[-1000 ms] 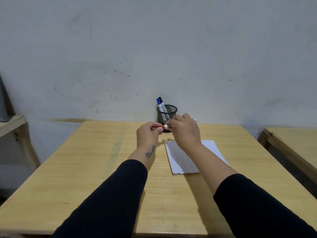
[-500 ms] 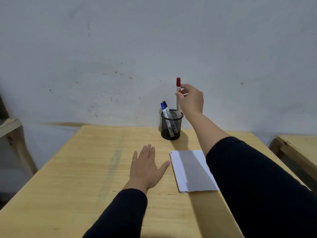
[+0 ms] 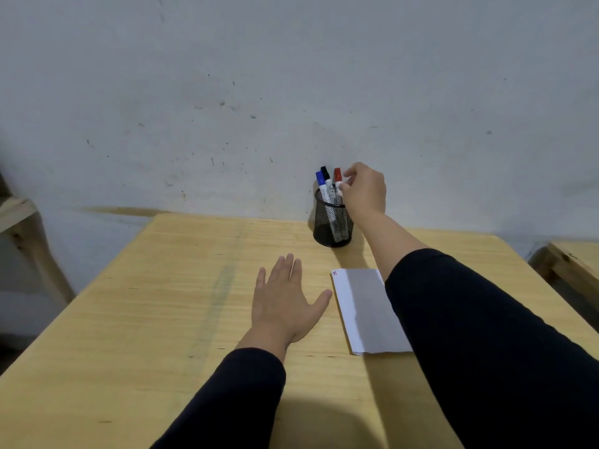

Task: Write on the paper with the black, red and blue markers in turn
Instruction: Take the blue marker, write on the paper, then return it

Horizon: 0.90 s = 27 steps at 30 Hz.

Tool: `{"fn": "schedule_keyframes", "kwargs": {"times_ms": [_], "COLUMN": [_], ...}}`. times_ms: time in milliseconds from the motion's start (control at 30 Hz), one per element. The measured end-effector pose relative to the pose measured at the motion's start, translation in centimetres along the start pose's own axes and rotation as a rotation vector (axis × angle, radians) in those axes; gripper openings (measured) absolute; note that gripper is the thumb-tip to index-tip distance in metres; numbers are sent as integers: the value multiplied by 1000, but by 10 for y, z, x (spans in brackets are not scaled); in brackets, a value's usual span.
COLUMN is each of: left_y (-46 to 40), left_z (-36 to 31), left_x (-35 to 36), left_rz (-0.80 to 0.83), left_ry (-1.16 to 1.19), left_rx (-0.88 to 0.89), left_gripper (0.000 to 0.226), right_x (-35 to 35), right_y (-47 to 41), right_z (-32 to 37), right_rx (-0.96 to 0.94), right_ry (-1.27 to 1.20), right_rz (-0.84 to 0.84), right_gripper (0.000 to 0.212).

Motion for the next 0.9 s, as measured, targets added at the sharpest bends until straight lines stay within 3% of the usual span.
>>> {"fn": "schedule_keyframes", "kwargs": {"times_ms": [67,200,367,500,600,767,900], "left_y": [1,2,1,1,0,1,2], "left_z": [0,0,-1,-1,-1,0,0], "left_x": [0,0,1,1,1,0,-1], "left_rz": [1,-11,-15,-11,-9,5,3], "left_ry": [2,6,-4,-9,-6,4,28], "left_rx": [5,9,5,-1,-6,-5,10], "left_gripper": [87,87,87,88,88,87,87], "right_x": [1,7,20,22,21,-20,-65], "right_y": [1,4,1,0,0,-12,-8], "right_z": [6,15,16,18,23,53,64], "right_rx": [-10,-41,-17,2,0,-8,-11], "right_ry": [-14,79,240,280,200,-93,-189], "right_rz": [75,209,226,230,188,4,14], "right_gripper": [12,18,30,27,19,23,21]}}
Point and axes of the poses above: each hand's wrist, its own y-axis away from the middle knuckle, its own x-axis out of the palm, z = x × y, the point moved 1 cm from there along -y, towards the middle knuckle, and after that the axes turned 12 degrees about -z, right-handed, at the moved point
